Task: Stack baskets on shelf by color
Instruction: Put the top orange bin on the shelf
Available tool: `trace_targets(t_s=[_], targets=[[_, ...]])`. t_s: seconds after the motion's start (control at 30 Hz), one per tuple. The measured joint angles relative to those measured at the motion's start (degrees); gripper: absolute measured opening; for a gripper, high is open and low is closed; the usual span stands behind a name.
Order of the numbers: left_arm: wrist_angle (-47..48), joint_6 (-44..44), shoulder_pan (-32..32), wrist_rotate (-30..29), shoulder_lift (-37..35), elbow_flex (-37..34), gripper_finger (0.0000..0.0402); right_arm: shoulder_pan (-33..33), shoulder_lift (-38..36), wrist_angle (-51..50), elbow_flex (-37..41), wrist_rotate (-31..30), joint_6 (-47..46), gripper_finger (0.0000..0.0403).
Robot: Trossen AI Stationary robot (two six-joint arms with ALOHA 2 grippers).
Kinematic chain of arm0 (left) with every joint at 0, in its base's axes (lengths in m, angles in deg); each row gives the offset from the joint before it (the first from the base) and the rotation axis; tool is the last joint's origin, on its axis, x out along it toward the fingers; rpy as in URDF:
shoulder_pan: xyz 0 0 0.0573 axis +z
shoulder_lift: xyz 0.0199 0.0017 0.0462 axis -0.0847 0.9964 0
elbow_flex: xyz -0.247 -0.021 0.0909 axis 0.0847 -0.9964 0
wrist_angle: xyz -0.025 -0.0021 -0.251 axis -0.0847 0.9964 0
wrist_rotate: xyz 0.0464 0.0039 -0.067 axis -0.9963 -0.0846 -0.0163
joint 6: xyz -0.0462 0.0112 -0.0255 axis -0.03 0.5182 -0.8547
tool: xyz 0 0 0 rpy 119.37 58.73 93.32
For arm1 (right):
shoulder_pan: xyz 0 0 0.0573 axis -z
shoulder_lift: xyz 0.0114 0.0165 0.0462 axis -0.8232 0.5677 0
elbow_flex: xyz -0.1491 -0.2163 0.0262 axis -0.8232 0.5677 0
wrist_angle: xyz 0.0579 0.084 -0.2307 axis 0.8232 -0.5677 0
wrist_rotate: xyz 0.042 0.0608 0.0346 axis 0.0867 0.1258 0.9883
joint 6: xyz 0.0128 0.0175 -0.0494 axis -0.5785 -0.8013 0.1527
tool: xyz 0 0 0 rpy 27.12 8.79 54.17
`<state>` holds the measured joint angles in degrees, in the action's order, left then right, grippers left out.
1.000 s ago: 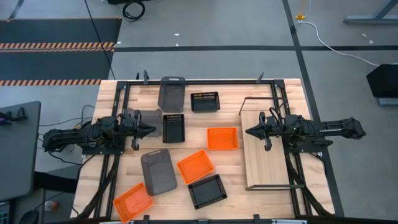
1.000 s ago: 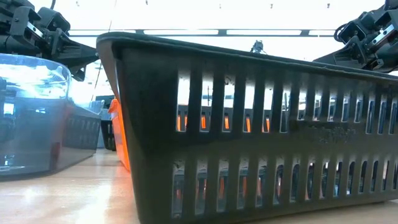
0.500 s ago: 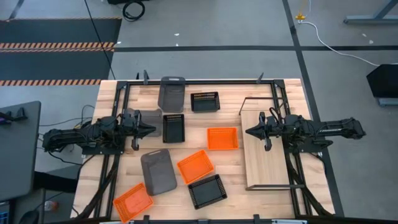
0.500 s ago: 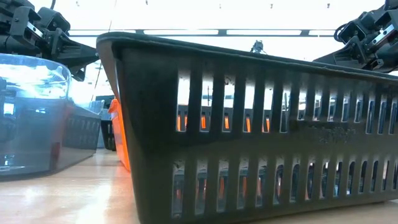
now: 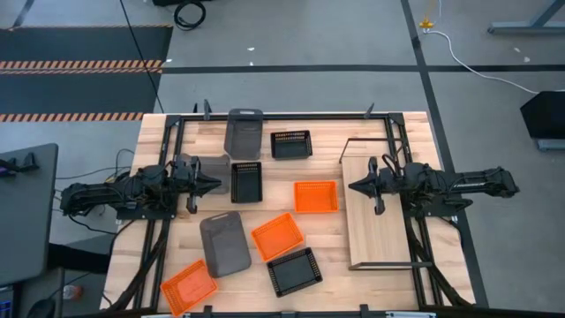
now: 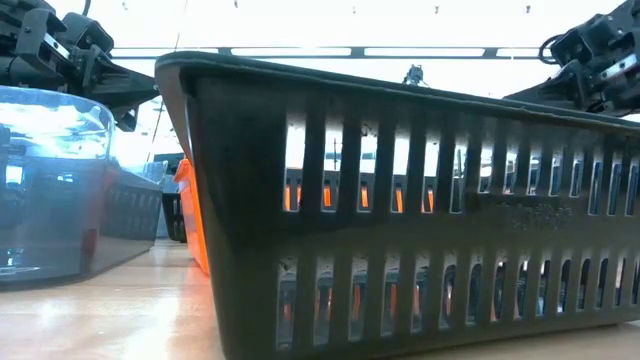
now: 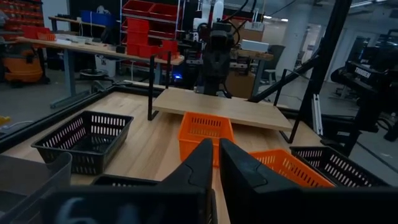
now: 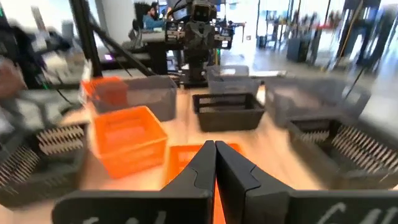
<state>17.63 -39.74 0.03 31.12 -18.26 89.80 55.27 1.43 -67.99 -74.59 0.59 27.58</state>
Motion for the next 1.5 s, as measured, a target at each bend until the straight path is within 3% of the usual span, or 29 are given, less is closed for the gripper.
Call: trace_targets(t_s=[0.13, 0.37, 0.53, 0.8, 0.93, 1.13, 1.27, 1.5], targets=[[-0.5, 0.0, 0.0, 0.0, 0.0, 0.0, 0.0035, 0.0, 0.0, 1.8, 0.0, -0.2, 10.2, 0.0016], [-6.5, 1.4, 0.1, -0.1, 0.0, 0.0, 0.0028, 0.0, 0.0, 5.8, 0.0, -0.2, 9.7, 0.0016], [-11.6, -1.3, 0.1, -0.4, 0.0, 0.0, 0.0039, 0.0, 0.0, 14.1, 0.0, -0.2, 4.5, 0.0016], [-11.9, 1.9, 0.2, -0.7, 0.0, 0.0, 0.0065, 0.0, 0.0, 21.9, 0.0, -0.6, -6.1, 0.0016], [-11.9, 1.8, 0.2, -1.3, 0.8, 0.1, 0.0086, 0.0, 0.0, 24.5, 0.0, -6.4, -8.0, 0.0016], [-12.2, 2.3, 0.2, -3.1, 5.3, 2.7, 0.0132, 0.0, 0.0, 23.9, -0.1, -7.3, -2.5, 0.0016], [-11.9, 2.6, 0.2, -4.0, 10.5, 5.7, 0.0169, 0.0, 1.7, 19.4, -4.2, -7.3, -1.6, 0.0028], [-11.9, 3.9, 3.0, -4.5, 20.2, 12.6, 0.0213, 0.0, 14.1, 2.8, -20.5, -11.8, -1.6, 0.0114]])
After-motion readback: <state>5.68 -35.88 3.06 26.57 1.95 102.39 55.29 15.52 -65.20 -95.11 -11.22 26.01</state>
